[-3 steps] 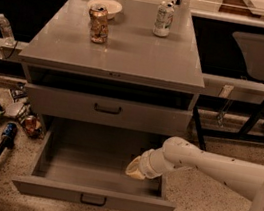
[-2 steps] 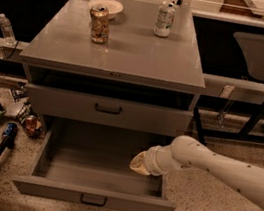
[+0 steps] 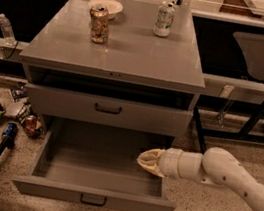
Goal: Open middle drawer
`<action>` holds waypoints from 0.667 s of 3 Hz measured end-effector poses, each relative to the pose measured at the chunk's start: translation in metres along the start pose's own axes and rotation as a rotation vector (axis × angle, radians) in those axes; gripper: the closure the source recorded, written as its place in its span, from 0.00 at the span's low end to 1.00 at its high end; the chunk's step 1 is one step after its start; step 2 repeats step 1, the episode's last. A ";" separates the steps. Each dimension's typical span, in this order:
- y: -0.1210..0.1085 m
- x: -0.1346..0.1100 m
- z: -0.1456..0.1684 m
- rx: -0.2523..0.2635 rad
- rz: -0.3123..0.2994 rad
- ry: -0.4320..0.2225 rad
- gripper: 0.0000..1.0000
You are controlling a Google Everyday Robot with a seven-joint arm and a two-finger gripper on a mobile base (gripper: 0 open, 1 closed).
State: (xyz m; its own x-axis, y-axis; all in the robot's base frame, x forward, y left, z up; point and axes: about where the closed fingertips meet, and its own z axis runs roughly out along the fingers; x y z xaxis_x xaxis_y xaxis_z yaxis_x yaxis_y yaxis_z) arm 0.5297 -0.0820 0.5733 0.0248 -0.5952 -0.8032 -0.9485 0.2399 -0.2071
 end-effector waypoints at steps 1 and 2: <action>-0.002 0.013 -0.027 0.053 0.023 0.004 0.74; -0.002 0.013 -0.027 0.053 0.023 0.004 0.74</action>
Offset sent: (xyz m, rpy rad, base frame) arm 0.0000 0.0000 0.0000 0.0000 0.0000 0.0000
